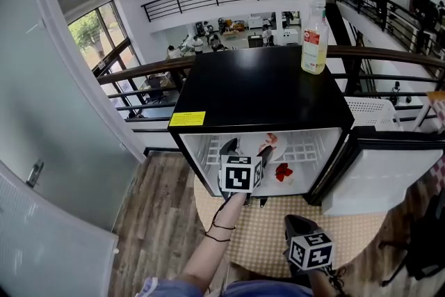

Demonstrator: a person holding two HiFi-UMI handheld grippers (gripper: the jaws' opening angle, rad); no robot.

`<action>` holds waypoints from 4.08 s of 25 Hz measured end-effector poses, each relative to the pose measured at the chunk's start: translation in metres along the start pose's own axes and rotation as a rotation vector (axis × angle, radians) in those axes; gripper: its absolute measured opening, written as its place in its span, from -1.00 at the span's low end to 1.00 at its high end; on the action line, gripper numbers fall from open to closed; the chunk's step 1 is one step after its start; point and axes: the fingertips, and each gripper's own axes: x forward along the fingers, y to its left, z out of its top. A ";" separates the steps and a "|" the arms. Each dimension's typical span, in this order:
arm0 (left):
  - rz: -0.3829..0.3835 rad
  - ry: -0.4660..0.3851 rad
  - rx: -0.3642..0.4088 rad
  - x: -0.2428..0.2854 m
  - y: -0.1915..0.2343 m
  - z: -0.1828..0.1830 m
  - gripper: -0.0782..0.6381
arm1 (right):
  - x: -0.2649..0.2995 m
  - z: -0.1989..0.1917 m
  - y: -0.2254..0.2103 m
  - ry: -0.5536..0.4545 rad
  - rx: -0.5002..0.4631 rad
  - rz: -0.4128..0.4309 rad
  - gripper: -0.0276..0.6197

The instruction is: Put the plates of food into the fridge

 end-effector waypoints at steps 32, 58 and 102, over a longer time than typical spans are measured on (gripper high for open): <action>-0.250 -0.345 -0.105 -0.188 -0.015 -0.097 -0.46 | -0.011 -0.035 0.060 0.029 -0.015 0.029 -0.87; -0.384 -0.115 -0.178 -0.344 -0.041 -0.241 -0.46 | -0.063 -0.132 0.173 0.034 0.001 0.050 -0.87; -0.479 -0.054 -0.133 -0.510 -0.240 -0.338 -0.46 | -0.292 -0.304 0.176 0.101 0.025 0.027 -0.87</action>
